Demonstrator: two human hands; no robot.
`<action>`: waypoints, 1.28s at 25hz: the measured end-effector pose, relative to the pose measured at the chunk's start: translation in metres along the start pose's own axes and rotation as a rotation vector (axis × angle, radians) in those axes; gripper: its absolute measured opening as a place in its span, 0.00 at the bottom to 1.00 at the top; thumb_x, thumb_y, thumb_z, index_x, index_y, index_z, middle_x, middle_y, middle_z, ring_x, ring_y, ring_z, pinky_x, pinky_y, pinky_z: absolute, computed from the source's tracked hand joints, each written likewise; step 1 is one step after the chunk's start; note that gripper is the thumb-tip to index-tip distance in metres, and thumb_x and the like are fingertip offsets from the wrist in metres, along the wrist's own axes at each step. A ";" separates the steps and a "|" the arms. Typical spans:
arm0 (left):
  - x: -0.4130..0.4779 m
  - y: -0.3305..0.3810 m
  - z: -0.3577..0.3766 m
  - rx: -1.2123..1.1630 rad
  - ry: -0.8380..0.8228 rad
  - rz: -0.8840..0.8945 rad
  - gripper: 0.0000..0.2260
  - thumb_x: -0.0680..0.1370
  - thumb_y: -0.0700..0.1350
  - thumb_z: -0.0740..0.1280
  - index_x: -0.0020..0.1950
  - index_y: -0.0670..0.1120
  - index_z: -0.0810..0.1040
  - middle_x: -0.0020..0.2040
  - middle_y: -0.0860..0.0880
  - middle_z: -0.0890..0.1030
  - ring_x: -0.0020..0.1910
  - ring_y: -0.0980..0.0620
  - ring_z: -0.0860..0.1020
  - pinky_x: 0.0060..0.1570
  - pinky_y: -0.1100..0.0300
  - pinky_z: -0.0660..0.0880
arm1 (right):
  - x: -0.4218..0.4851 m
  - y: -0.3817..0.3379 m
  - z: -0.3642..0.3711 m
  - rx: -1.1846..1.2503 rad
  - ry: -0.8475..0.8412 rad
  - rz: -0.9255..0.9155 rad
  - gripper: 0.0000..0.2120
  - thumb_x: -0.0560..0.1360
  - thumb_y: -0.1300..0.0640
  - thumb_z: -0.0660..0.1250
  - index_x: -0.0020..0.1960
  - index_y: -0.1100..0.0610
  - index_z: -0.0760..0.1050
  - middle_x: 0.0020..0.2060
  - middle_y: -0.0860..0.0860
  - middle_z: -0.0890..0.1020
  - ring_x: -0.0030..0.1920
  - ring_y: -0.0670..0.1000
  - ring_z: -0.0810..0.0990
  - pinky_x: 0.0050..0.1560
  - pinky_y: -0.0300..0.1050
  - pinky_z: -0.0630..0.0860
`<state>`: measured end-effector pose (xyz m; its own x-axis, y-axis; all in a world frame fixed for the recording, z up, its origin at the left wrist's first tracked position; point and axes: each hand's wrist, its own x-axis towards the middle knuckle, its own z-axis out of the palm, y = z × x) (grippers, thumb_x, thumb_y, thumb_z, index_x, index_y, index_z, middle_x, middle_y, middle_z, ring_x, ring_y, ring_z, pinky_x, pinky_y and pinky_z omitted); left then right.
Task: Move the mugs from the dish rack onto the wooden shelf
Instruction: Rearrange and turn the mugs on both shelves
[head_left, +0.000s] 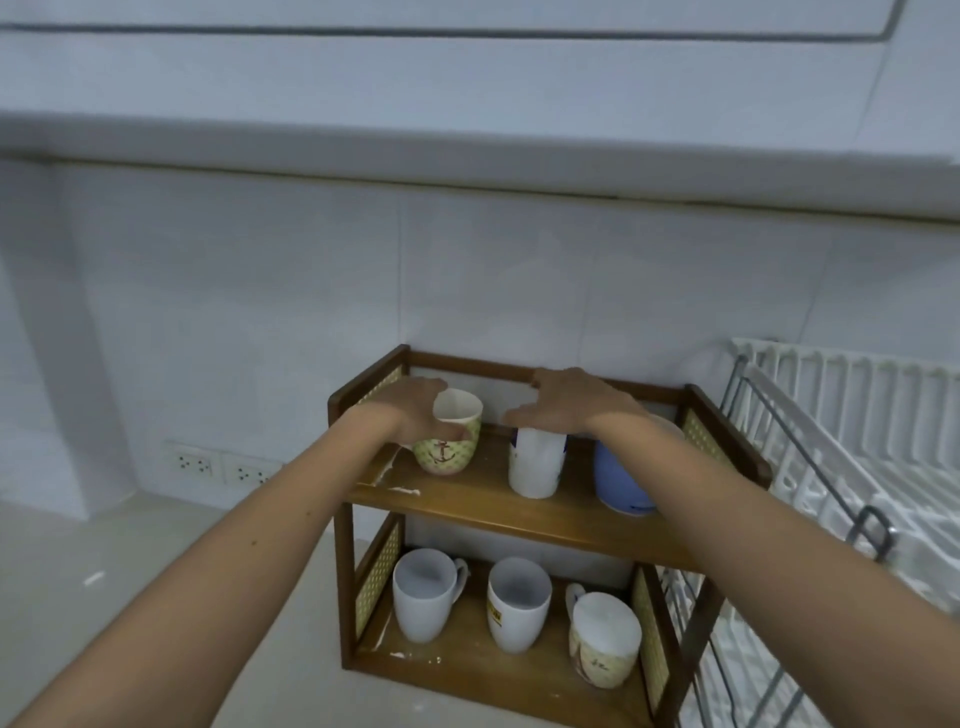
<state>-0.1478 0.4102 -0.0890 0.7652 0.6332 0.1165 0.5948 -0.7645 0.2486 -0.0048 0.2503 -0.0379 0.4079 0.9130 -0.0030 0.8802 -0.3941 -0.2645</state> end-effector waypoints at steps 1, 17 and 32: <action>0.000 0.001 0.000 0.002 -0.002 0.004 0.41 0.69 0.66 0.67 0.75 0.49 0.59 0.74 0.46 0.67 0.69 0.45 0.67 0.64 0.53 0.67 | 0.000 0.001 0.002 -0.074 0.009 0.029 0.25 0.70 0.38 0.67 0.52 0.58 0.74 0.50 0.53 0.78 0.47 0.54 0.78 0.39 0.43 0.73; -0.009 0.040 -0.016 0.024 -0.041 0.050 0.36 0.77 0.61 0.60 0.77 0.47 0.50 0.77 0.45 0.58 0.74 0.44 0.61 0.69 0.49 0.64 | -0.006 0.030 -0.034 -0.068 -0.044 -0.077 0.27 0.73 0.42 0.65 0.69 0.50 0.66 0.68 0.52 0.72 0.63 0.53 0.72 0.57 0.47 0.69; 0.003 0.110 0.009 -0.054 -0.009 0.186 0.29 0.76 0.58 0.65 0.73 0.46 0.65 0.70 0.43 0.71 0.66 0.44 0.71 0.57 0.55 0.69 | -0.032 0.059 -0.050 -0.212 -0.273 0.181 0.27 0.68 0.56 0.69 0.66 0.50 0.69 0.62 0.53 0.72 0.59 0.58 0.73 0.42 0.46 0.74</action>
<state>-0.0785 0.3270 -0.0698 0.8630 0.4801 0.1570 0.4289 -0.8606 0.2745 0.0464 0.1930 -0.0057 0.5069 0.8096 -0.2958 0.8421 -0.5385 -0.0309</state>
